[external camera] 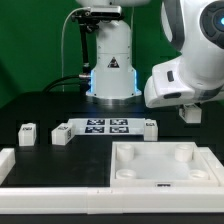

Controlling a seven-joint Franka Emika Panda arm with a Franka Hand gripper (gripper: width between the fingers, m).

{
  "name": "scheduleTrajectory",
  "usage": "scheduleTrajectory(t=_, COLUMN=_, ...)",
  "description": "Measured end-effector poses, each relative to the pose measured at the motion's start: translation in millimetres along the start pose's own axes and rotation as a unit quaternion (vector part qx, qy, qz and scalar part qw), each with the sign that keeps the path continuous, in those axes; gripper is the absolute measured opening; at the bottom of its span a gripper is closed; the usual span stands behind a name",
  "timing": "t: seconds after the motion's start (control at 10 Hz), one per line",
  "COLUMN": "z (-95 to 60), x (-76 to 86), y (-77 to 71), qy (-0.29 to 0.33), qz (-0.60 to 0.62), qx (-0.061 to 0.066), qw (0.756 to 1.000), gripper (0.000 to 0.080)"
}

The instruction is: Assemble one leg

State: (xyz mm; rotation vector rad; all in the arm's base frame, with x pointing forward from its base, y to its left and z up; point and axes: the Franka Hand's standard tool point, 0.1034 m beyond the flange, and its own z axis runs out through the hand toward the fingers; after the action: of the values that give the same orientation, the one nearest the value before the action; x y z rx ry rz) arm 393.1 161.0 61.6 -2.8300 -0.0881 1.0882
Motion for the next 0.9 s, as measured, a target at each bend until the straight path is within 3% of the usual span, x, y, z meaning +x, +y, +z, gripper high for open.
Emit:
scheduleTrajectory(t=0.1, z=-0.9, x=-4.7, y=2.1, qy=0.043, qz=0.001, qx=-0.004, qw=0.999, gripper=0.0287)
scheduleTrajectory(t=0.3, z=-5.8, x=1.4, y=4.9, qy=0.155, qz=-0.001, qx=-0.008, qw=0.988, gripper=0.0287)
scheduleTrajectory(t=0.4, z=-12.9, x=-1.3, y=10.5, qy=0.178, qz=-0.005, qx=-0.012, qw=0.984, gripper=0.0287)
scheduleTrajectory(t=0.6, z=-45.2, x=1.6, y=19.7, qy=0.272, qz=-0.015, qx=-0.014, qw=0.962, gripper=0.0287)
scheduleTrajectory(t=0.9, z=-79.2, x=9.4, y=34.5, qy=0.402, qz=-0.027, qx=-0.019, qw=0.915, gripper=0.0287)
